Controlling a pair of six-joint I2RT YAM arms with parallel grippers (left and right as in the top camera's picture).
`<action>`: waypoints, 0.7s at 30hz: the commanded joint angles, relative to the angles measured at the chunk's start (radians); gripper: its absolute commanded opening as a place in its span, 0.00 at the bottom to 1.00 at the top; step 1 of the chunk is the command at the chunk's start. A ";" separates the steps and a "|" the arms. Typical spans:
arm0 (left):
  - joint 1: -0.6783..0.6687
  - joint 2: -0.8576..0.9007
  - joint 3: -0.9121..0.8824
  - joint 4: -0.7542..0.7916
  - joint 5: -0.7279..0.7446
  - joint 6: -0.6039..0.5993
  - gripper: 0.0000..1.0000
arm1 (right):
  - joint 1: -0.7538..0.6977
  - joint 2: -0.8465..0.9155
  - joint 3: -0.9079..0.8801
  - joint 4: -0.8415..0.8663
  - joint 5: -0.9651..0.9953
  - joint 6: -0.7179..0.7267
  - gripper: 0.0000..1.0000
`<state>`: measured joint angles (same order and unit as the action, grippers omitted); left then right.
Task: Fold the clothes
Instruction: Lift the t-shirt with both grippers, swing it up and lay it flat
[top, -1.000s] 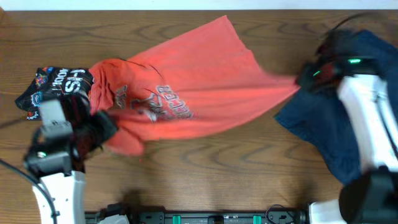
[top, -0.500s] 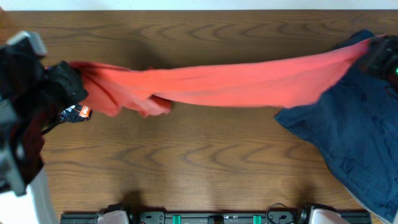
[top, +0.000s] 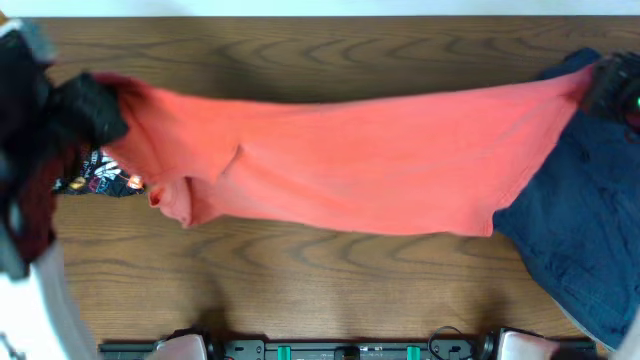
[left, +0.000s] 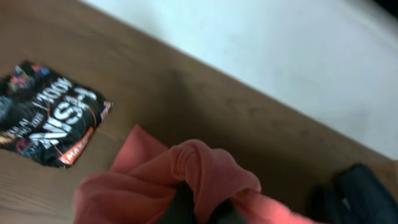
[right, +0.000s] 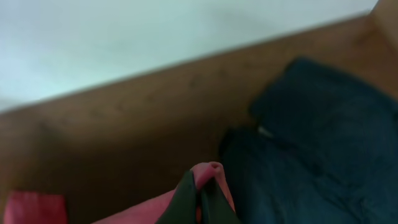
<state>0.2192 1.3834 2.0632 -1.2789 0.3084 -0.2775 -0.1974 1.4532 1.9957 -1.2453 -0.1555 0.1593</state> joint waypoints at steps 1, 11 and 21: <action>-0.028 0.132 0.003 0.035 -0.003 0.072 0.06 | 0.023 0.115 0.000 0.016 -0.003 -0.056 0.01; -0.049 0.459 0.007 0.438 0.054 0.064 0.06 | 0.089 0.367 0.001 0.499 -0.016 0.122 0.01; 0.064 0.452 0.306 0.812 0.343 -0.173 0.06 | 0.075 0.293 0.235 0.501 0.173 0.211 0.01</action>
<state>0.2337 1.8969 2.2353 -0.4824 0.5468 -0.3817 -0.1055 1.8179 2.1536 -0.7113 -0.1074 0.3393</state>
